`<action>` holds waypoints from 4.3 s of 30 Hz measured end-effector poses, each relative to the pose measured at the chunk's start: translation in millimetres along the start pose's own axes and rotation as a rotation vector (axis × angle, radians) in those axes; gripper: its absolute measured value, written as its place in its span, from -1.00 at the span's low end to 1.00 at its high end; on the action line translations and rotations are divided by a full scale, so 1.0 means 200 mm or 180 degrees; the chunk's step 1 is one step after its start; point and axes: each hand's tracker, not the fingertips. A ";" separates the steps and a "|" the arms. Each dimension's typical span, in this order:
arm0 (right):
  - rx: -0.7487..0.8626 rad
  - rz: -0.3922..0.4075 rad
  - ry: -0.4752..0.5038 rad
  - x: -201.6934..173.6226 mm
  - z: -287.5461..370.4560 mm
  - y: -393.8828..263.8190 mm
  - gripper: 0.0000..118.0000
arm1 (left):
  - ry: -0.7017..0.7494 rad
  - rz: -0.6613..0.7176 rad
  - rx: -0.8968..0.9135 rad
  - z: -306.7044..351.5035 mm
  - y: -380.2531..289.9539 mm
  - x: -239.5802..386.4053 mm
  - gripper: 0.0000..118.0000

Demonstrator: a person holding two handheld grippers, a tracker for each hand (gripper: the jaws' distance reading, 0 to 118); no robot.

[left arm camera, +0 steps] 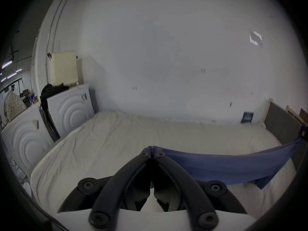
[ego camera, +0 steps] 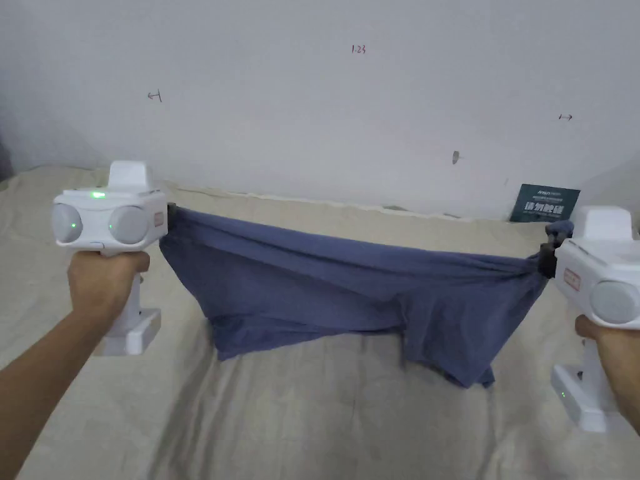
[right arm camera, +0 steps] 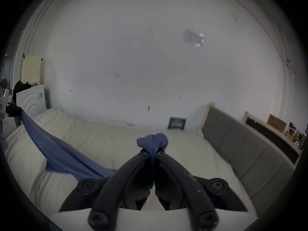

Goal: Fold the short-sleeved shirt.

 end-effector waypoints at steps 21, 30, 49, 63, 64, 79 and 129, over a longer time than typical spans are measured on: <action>-0.1396 -0.0770 0.0203 0.02 0.87 -1.56 -0.92 | -0.0076 0.0229 -0.1588 0.83 -1.55 -0.49 -0.97; -0.1801 -0.0629 0.0191 0.01 1.10 -1.85 -0.92 | 0.0008 0.0140 -0.1900 1.04 -1.69 -0.56 -0.97; 0.0348 -0.0542 -0.0103 -0.11 1.42 -0.80 1.00 | -0.0557 0.0406 0.0531 1.31 -0.91 -0.21 0.94; 0.0630 -0.0233 -0.0304 -0.16 1.42 -0.74 -0.98 | -0.0634 -0.0236 0.0640 1.24 -0.86 0.06 -1.00; 0.0626 -0.0236 -0.0305 -0.16 1.41 -0.74 -0.98 | -0.0664 -0.0207 0.0560 1.19 -0.83 0.06 -1.00; 0.0401 -0.0189 -0.0323 -0.14 0.91 -0.65 -0.98 | -0.1061 -0.0126 -0.0995 -0.14 -0.55 0.17 -0.68; -0.1293 -0.0163 0.0284 -0.26 -0.05 -0.84 -0.89 | -0.0962 -0.0745 -0.0936 0.00 -0.63 0.26 -0.84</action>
